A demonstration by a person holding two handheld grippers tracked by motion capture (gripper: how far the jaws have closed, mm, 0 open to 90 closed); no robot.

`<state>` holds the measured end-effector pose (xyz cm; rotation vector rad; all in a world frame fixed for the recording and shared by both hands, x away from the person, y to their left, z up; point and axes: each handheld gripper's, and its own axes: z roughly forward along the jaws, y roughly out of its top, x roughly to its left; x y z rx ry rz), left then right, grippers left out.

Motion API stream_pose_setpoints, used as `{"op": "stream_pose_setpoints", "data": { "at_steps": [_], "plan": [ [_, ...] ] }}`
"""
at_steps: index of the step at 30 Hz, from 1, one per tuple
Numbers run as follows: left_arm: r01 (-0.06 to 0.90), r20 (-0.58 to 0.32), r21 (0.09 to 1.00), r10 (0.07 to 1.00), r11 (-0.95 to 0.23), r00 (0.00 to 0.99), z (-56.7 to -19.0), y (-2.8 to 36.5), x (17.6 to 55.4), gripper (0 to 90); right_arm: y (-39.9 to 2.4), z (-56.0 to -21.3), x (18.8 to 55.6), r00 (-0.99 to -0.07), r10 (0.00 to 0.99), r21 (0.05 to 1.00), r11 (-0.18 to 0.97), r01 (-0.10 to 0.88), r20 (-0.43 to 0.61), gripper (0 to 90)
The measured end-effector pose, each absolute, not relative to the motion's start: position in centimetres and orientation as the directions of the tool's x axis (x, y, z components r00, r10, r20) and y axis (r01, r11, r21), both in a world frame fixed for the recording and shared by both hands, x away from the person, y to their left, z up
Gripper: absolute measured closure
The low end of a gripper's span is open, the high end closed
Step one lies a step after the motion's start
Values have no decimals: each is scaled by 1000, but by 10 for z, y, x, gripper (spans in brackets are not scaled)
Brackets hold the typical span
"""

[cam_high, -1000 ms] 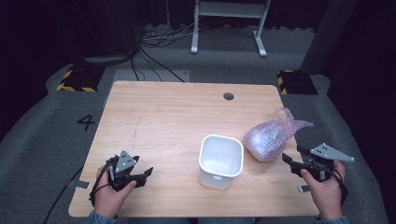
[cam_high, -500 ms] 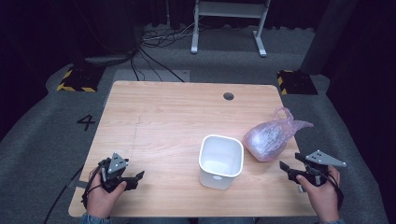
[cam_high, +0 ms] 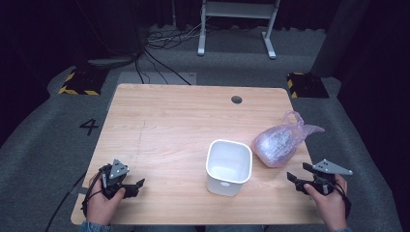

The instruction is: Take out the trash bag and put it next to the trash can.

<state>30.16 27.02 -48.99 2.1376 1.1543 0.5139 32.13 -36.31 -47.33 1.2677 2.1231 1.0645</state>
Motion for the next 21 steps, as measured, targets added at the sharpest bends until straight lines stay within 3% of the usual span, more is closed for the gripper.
{"op": "stream_pose_setpoints", "data": {
  "at_steps": [10,21],
  "plan": [
    [630,2,675,855,-384,519,-500,278,304,170,-359,-489,322,-485,874,778,310,547,-7,193],
    [612,-9,700,852,-368,523,-504,281,305,150,-352,-504,324,-501,865,734,345,584,-8,195]
  ]
}}
